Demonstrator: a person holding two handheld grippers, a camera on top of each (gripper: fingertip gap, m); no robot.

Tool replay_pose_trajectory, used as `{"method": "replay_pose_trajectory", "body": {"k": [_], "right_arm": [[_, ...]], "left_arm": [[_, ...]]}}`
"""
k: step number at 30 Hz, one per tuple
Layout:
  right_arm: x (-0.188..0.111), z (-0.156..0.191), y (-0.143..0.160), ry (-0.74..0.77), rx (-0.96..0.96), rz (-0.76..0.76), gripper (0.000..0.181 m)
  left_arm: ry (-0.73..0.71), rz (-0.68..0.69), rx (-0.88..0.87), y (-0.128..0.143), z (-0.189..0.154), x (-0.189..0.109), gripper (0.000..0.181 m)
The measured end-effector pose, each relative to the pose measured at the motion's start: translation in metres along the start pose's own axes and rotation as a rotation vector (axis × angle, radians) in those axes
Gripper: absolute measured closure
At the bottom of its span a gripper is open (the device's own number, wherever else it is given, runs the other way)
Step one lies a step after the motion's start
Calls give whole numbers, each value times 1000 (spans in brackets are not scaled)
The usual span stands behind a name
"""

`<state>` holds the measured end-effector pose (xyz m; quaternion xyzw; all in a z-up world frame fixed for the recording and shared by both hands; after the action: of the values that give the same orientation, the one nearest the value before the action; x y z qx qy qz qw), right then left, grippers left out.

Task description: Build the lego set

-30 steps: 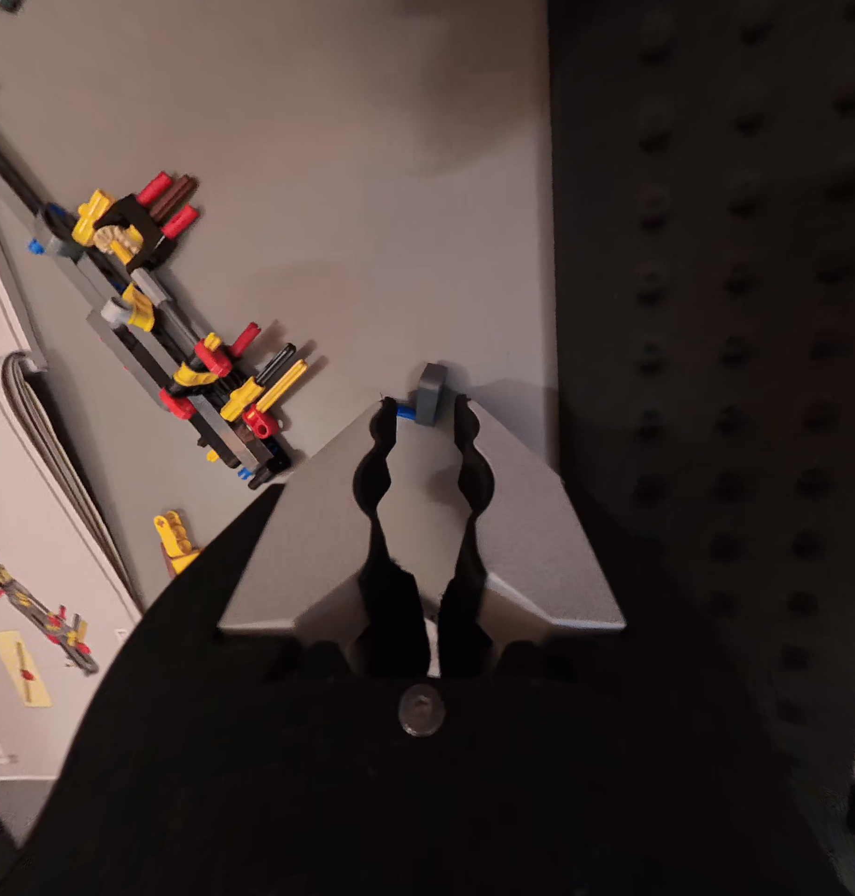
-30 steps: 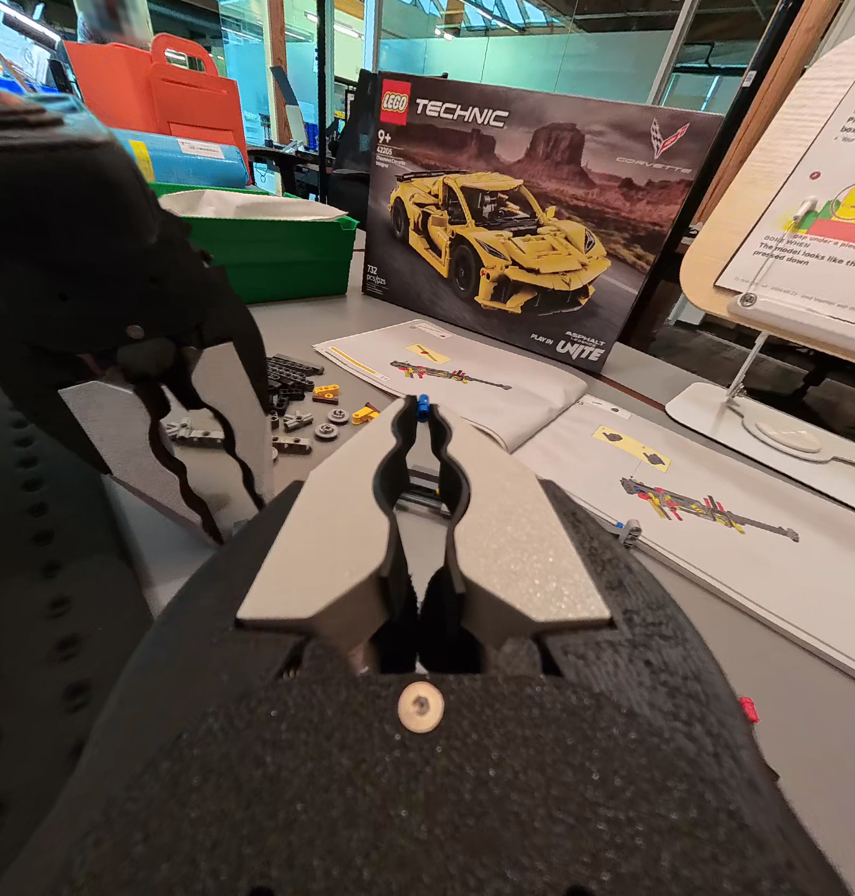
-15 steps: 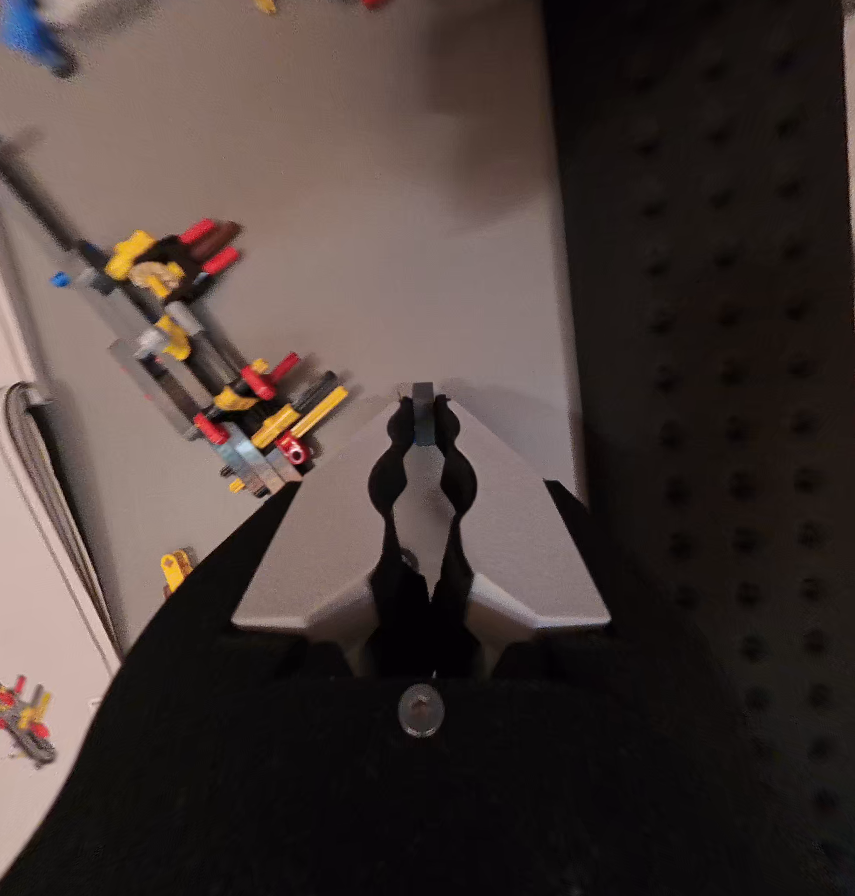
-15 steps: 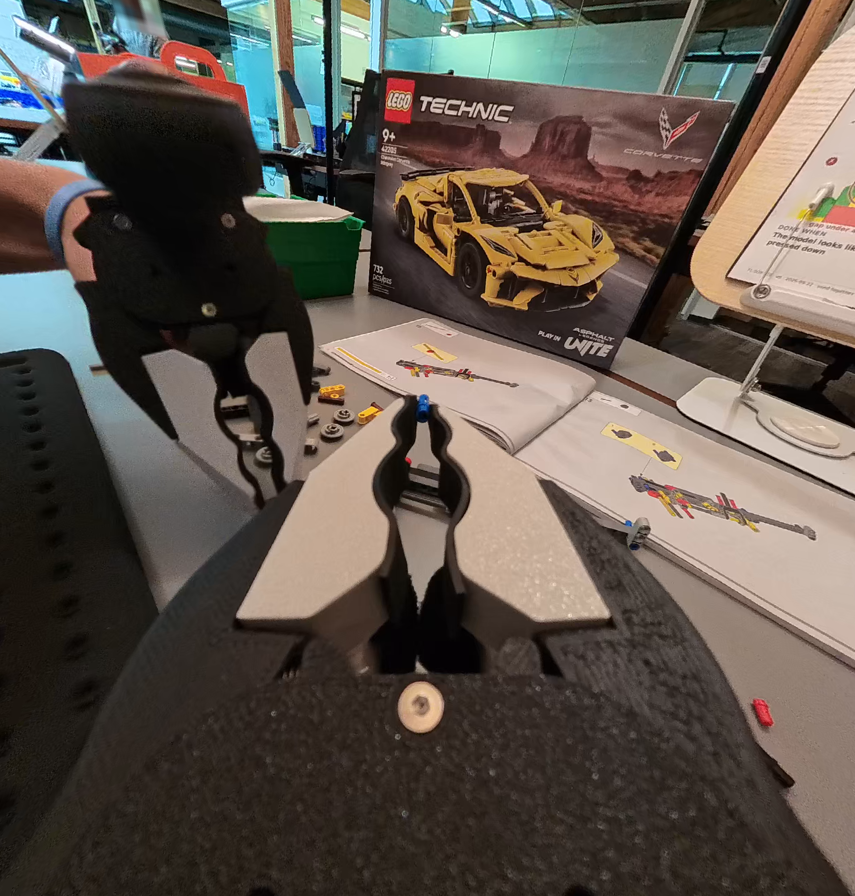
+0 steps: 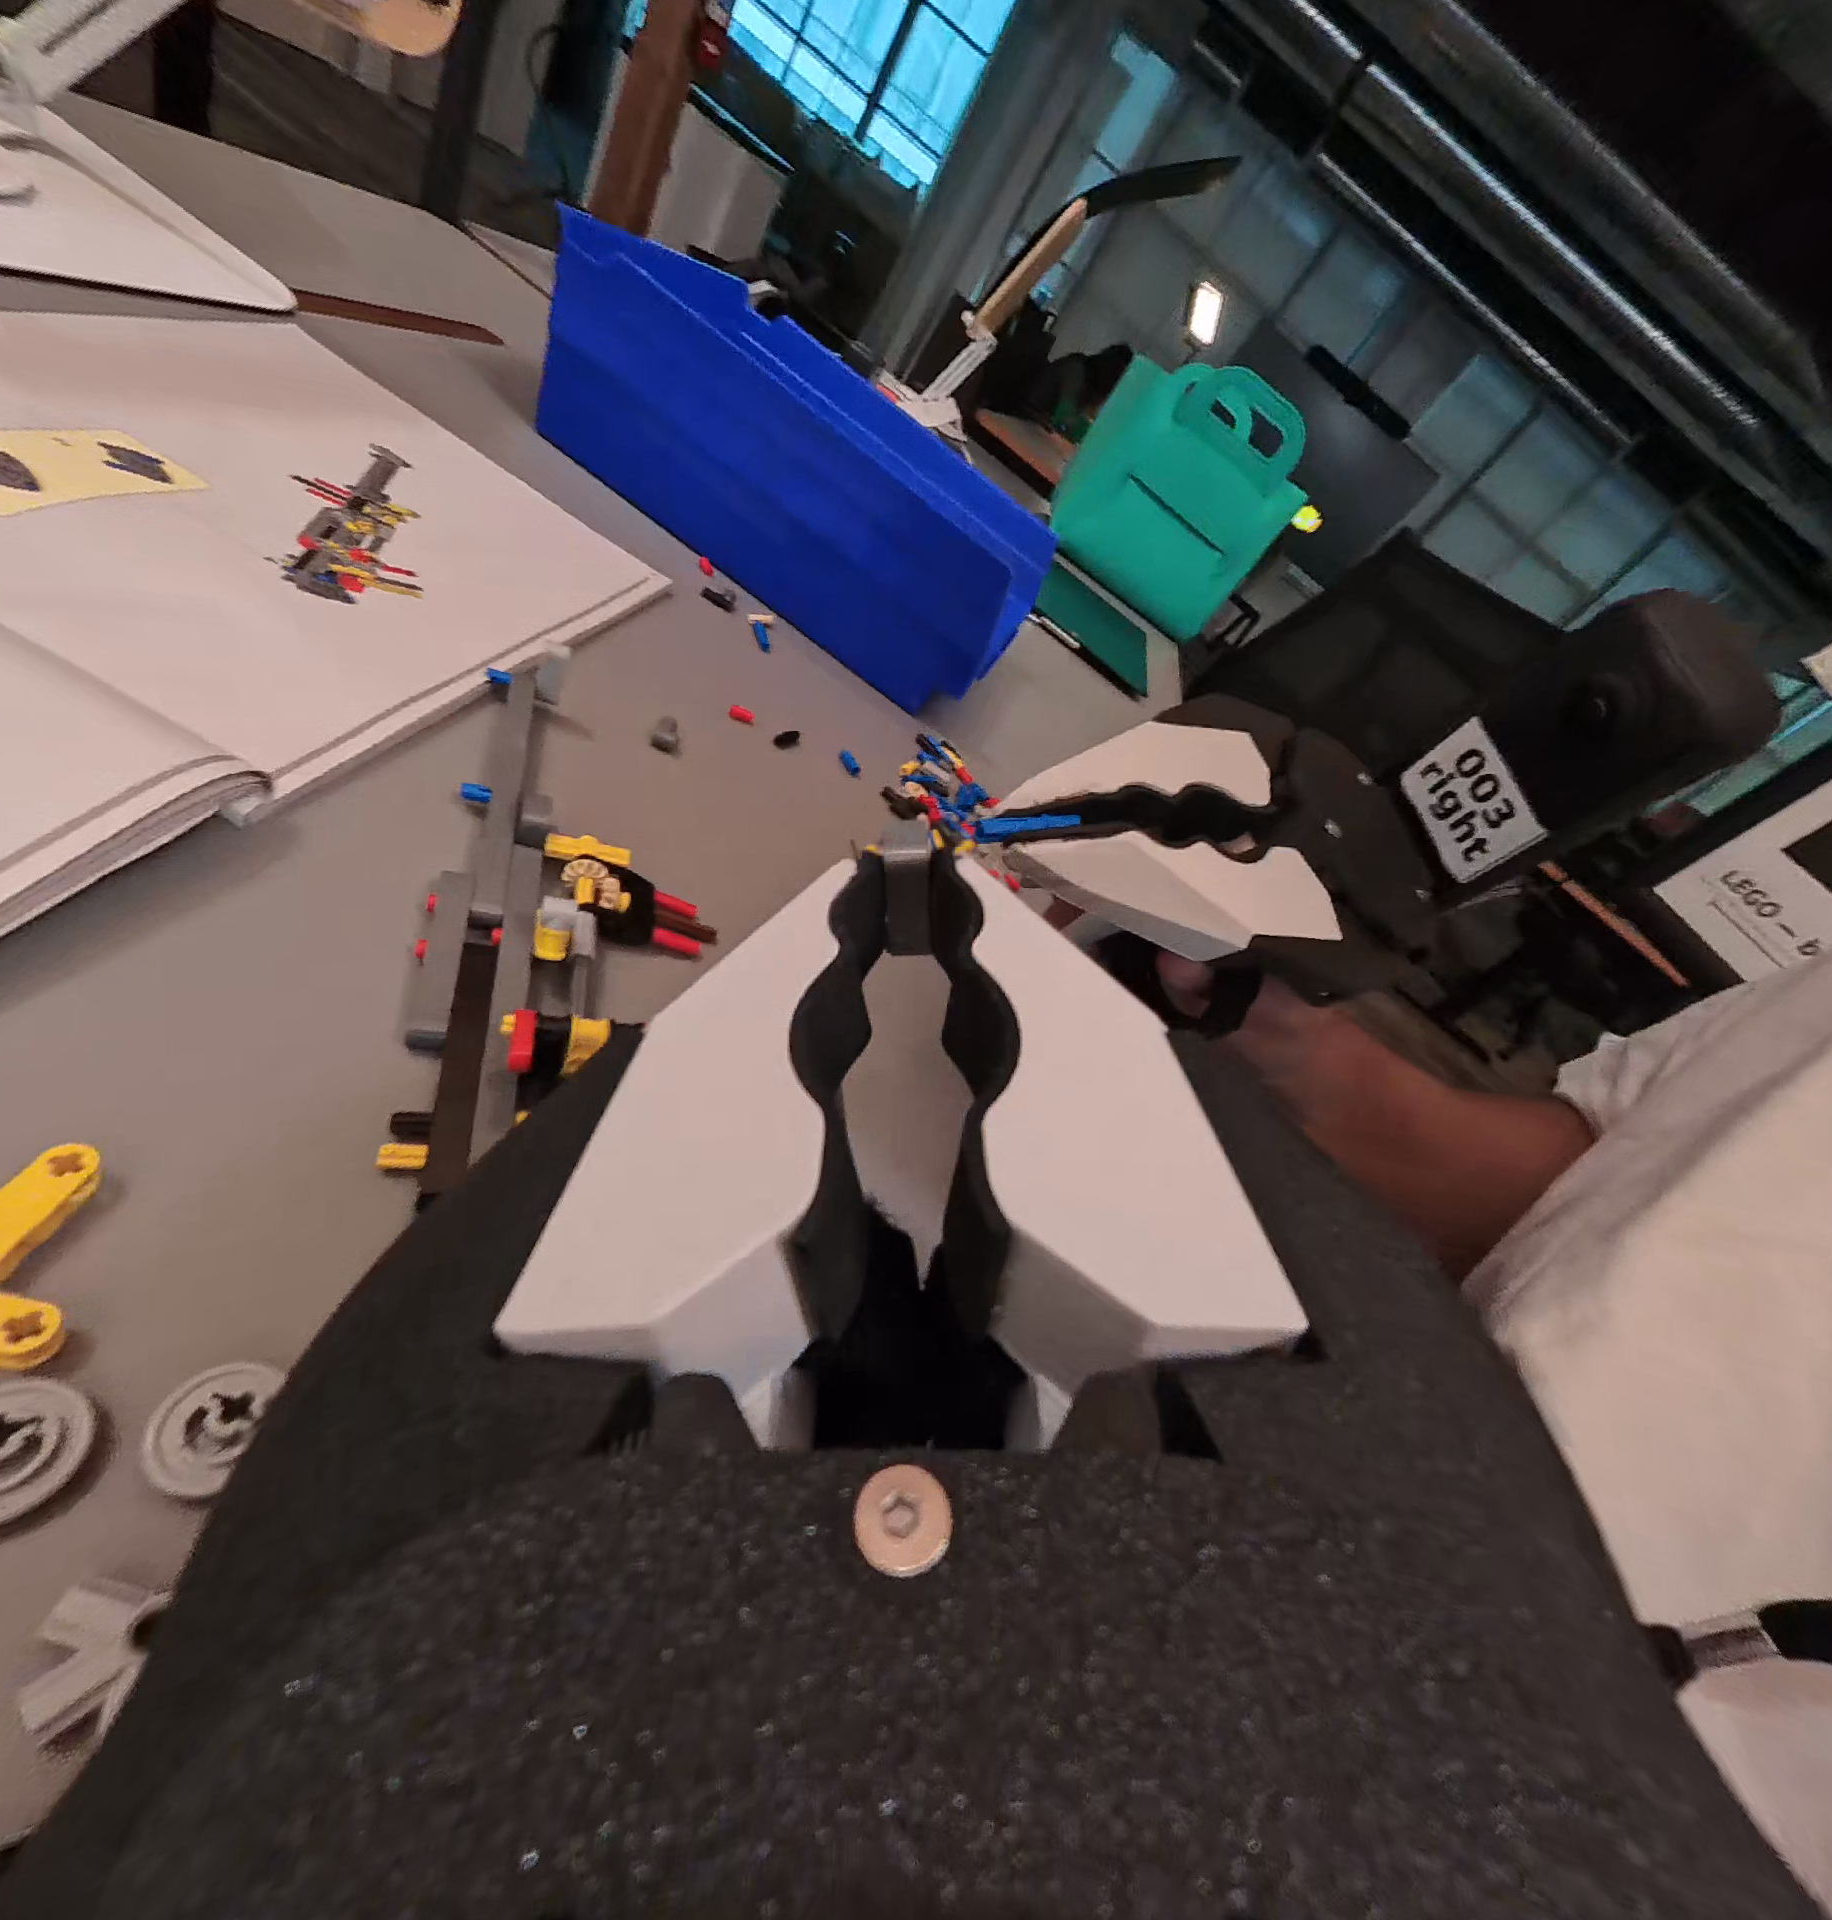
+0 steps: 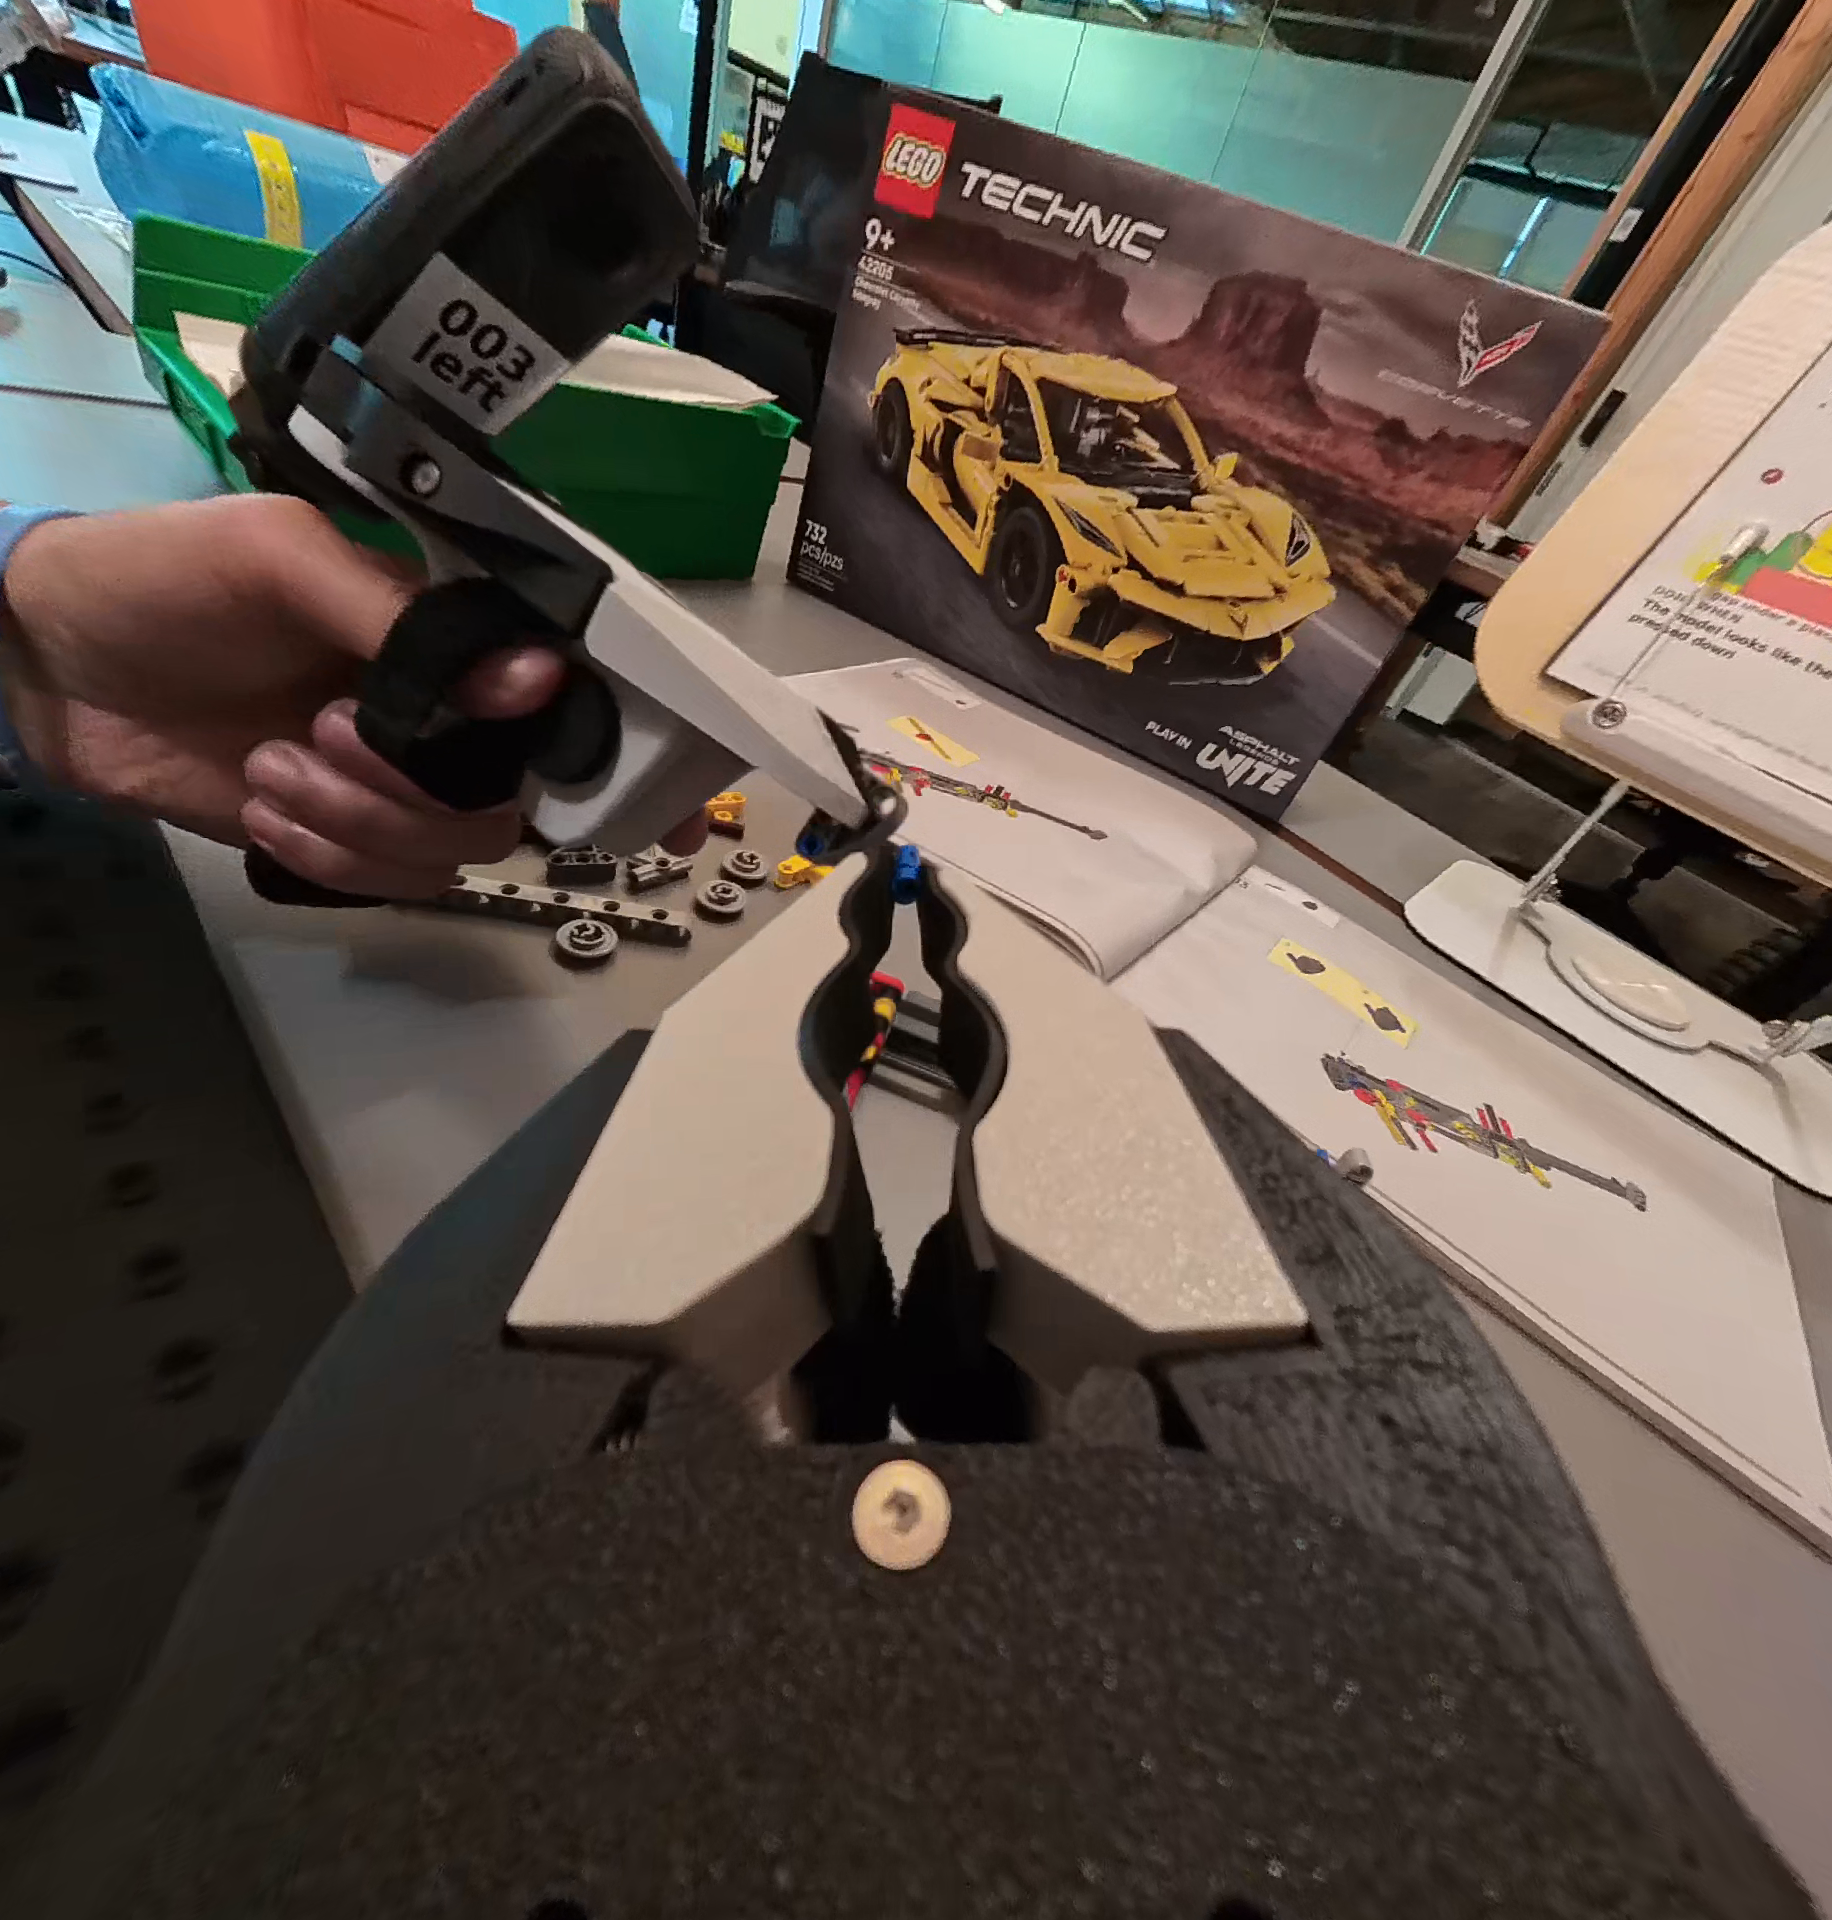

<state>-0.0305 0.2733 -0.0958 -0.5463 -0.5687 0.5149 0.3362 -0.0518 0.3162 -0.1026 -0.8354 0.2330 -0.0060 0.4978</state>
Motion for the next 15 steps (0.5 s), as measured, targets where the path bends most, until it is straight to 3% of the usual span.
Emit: {"method": "replay_pose_trajectory", "body": {"k": [10,15], "right_arm": [[5,7,1,10,-84,44,178],[2,-3,7,5,14,29,177]], "left_arm": [[-91,98,135,11,0,2,175],[-315,471,485,62,29,-8,175]]}}
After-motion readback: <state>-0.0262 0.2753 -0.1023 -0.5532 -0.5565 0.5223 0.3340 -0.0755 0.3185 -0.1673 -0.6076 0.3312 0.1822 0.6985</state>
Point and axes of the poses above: each gripper's, where its closed fingertips meet, x out along the fingers, y out of its underside, z = x × y across the jaws, the point moved 2 cm from there along -x, back along the fingers, and after that the axes turned 12 degrees about -y, right-handed, at the moved point
